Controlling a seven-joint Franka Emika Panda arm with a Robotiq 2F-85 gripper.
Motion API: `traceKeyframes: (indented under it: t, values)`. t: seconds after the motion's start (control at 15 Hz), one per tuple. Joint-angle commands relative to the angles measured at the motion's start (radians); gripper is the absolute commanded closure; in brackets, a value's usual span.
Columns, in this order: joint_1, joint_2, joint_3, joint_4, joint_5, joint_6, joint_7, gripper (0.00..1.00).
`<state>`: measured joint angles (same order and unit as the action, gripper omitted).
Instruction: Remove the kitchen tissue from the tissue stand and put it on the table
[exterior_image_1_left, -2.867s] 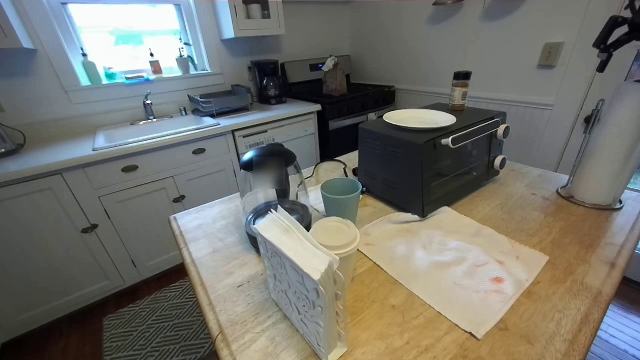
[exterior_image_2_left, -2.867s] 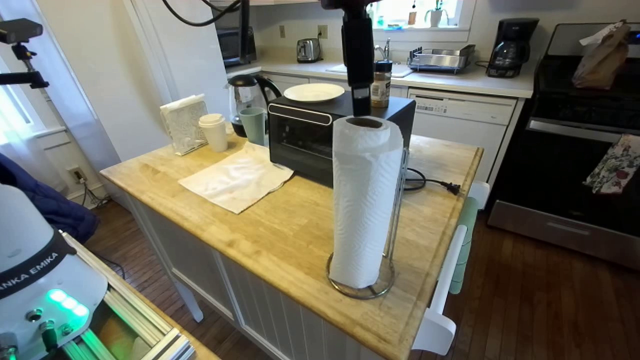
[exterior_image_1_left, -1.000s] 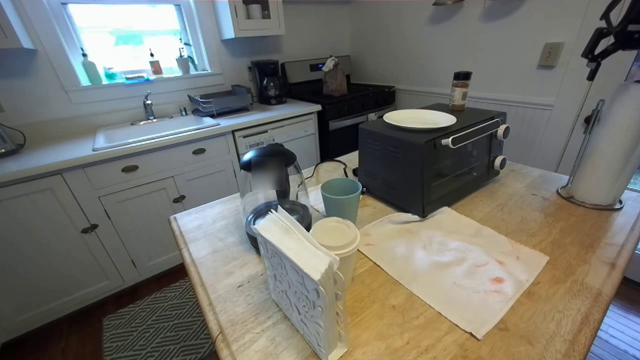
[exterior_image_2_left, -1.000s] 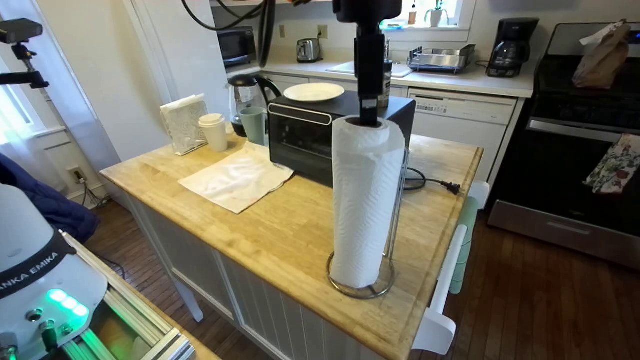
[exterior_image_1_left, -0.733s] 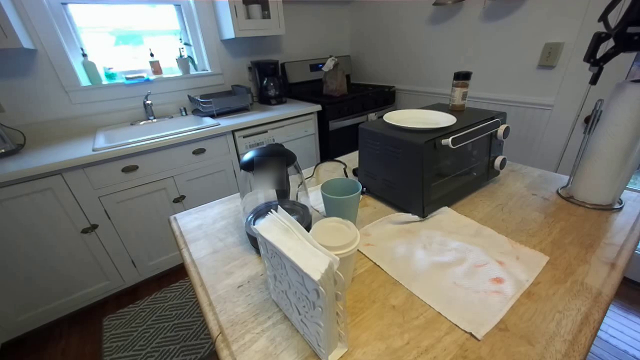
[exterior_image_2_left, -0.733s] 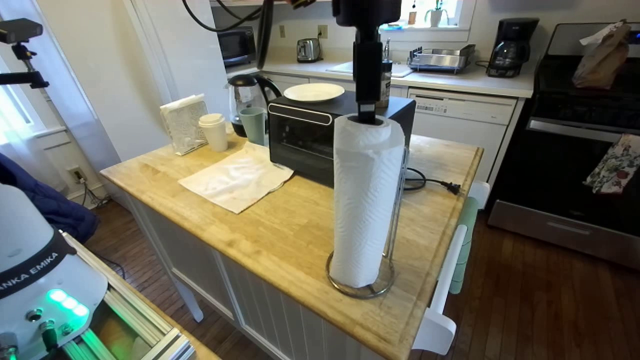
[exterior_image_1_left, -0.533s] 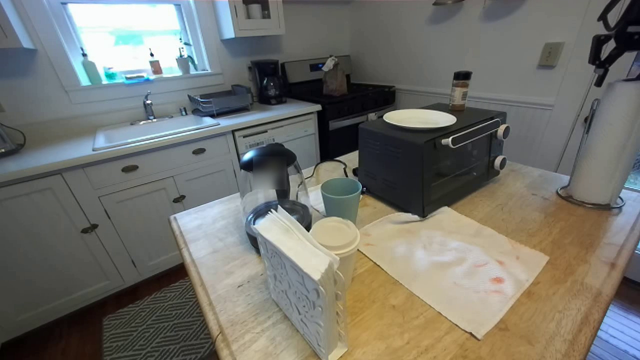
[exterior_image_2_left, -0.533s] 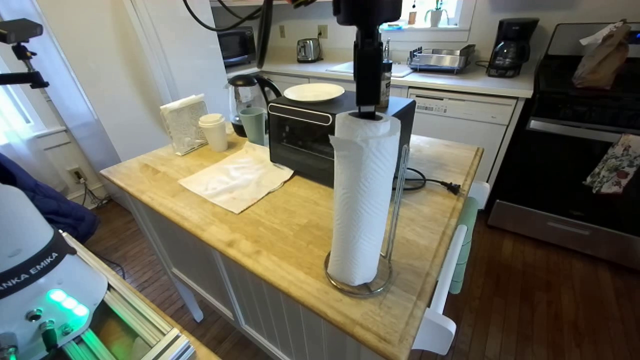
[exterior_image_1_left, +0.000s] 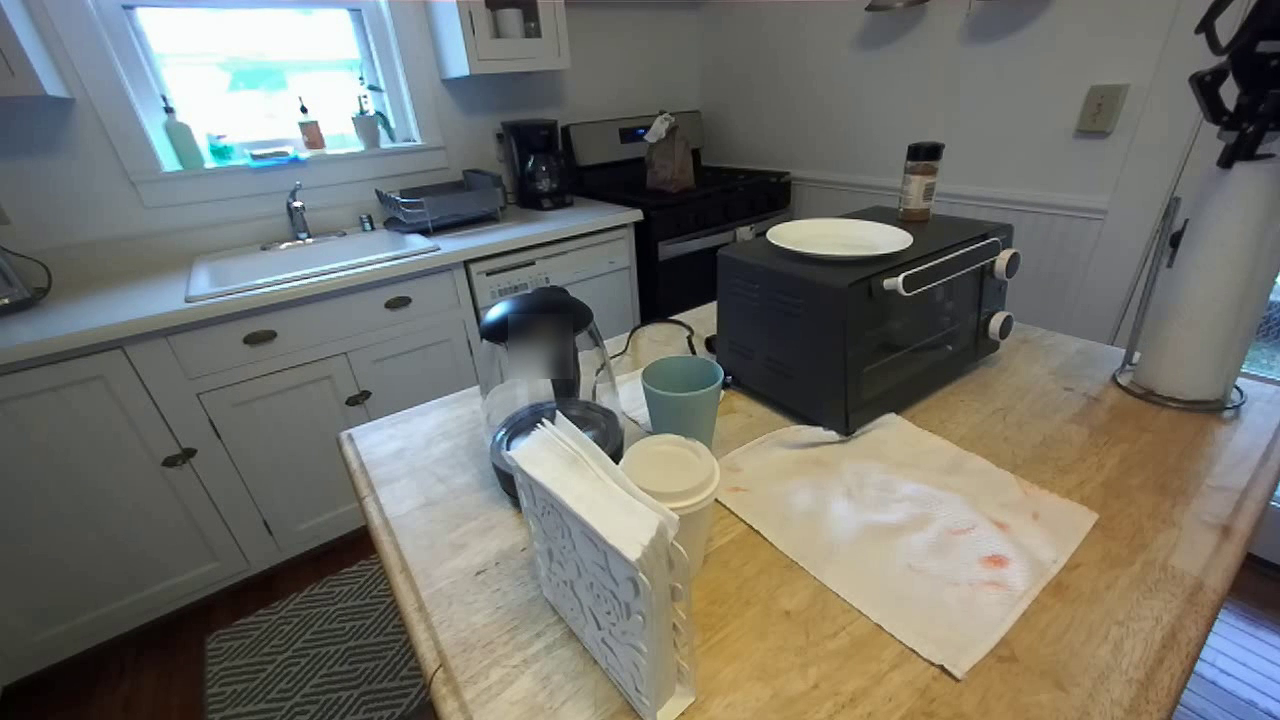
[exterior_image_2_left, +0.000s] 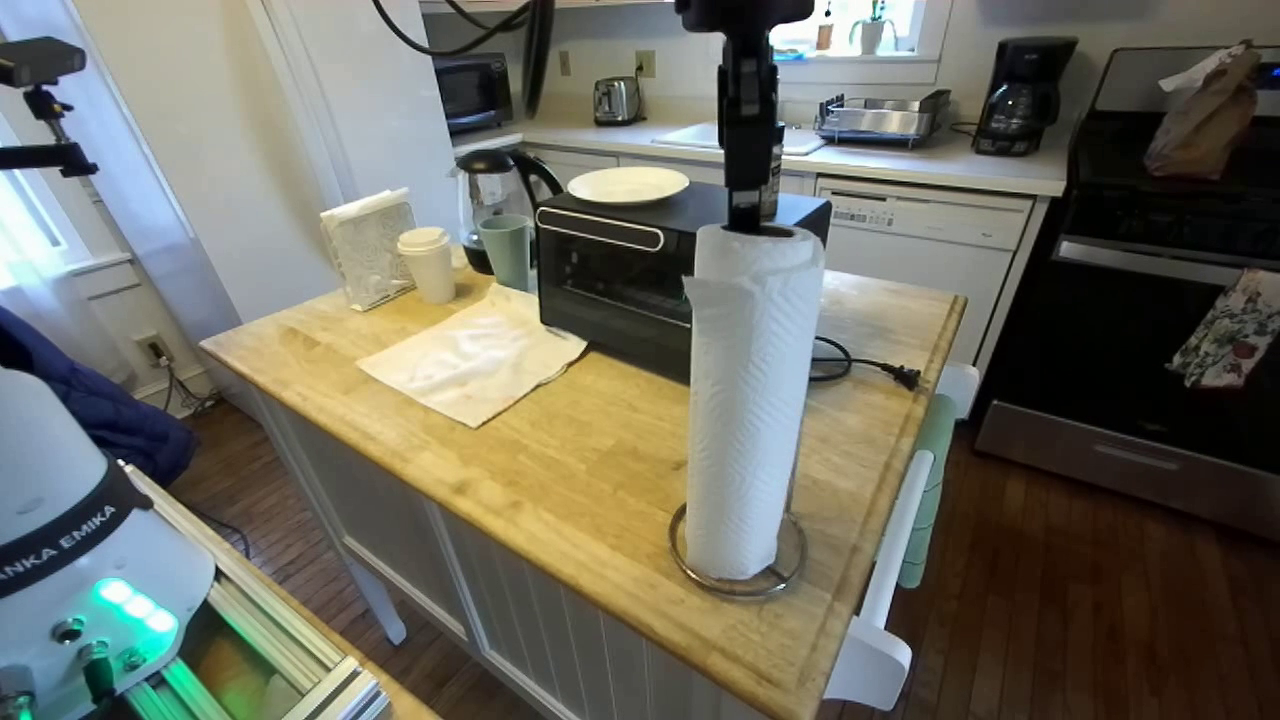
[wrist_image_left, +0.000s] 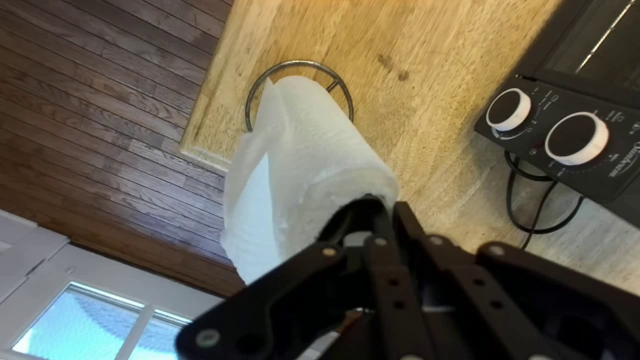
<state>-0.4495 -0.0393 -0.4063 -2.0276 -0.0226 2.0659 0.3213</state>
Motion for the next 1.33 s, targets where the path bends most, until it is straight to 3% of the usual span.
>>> traceKeyframes:
  t: [0.0, 0.67, 1.27]
  values:
    - [0.006, -0.002, -0.006, 0.019, -0.018, -0.022, 0.021, 1.0]
    - [0.002, -0.035, -0.014, 0.02, 0.021, -0.022, 0.001, 0.99]
    - [-0.009, -0.142, -0.031, 0.048, 0.015, -0.067, -0.01, 0.99]
